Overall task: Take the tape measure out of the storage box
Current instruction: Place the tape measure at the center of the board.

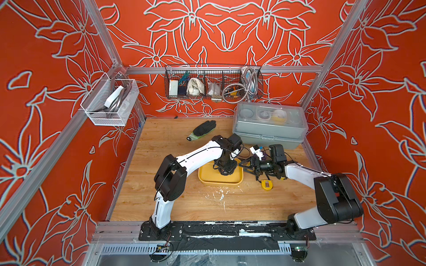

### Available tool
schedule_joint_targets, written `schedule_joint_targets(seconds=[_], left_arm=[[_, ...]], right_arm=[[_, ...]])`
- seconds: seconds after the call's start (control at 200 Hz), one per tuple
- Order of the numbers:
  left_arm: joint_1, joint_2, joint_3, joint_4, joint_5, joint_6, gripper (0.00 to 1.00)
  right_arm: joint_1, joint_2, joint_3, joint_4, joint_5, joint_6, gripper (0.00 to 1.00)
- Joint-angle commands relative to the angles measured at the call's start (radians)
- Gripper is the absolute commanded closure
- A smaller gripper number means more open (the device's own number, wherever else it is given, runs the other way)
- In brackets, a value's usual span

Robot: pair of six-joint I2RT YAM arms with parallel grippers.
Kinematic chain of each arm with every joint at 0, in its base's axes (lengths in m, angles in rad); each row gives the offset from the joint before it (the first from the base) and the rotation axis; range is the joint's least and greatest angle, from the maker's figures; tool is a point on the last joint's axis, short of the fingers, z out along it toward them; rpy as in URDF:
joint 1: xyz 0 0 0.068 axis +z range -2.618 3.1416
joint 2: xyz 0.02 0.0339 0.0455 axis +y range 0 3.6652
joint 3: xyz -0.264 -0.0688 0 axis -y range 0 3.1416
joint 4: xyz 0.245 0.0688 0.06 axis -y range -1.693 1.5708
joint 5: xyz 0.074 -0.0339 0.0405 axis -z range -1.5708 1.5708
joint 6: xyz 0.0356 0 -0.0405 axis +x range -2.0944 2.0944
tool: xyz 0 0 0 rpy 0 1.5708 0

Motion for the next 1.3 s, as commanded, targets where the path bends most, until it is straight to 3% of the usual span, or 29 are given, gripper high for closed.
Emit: schedule_joint_targets(seconds=[0.0, 0.11, 0.31, 0.47, 0.626, 0.941, 1.081, 1.291], left_arm=[[-0.003, -0.063, 0.037, -0.004, 0.026, 0.008, 0.49], [-0.003, -0.077, 0.037, -0.006, 0.027, 0.013, 0.5], [-0.003, -0.114, 0.032, 0.01, 0.068, 0.029, 0.5], [-0.003, -0.149, 0.016, 0.047, 0.11, 0.038, 0.5], [-0.003, -0.168, 0.003, 0.069, 0.167, 0.055, 0.5], [-0.009, -0.165, 0.006, 0.103, 0.237, 0.069, 0.5], [-0.017, -0.139, 0.028, 0.109, 0.215, 0.066, 0.49], [-0.032, -0.102, 0.073, 0.109, 0.208, 0.079, 0.5]], right_arm=[[0.002, -0.058, 0.044, -0.07, 0.051, -0.047, 0.08], [0.0, -0.098, 0.103, -0.252, 0.146, -0.163, 0.07], [0.0, -0.083, 0.103, -0.21, 0.077, -0.111, 0.07], [0.006, -0.031, 0.062, -0.002, -0.066, 0.057, 0.11], [0.029, -0.055, 0.108, -0.083, -0.086, 0.006, 0.12], [0.055, -0.057, 0.121, -0.071, -0.13, 0.046, 0.13], [0.074, -0.067, 0.085, 0.056, -0.151, 0.147, 0.16], [0.101, -0.08, 0.102, 0.048, -0.176, 0.168, 0.2]])
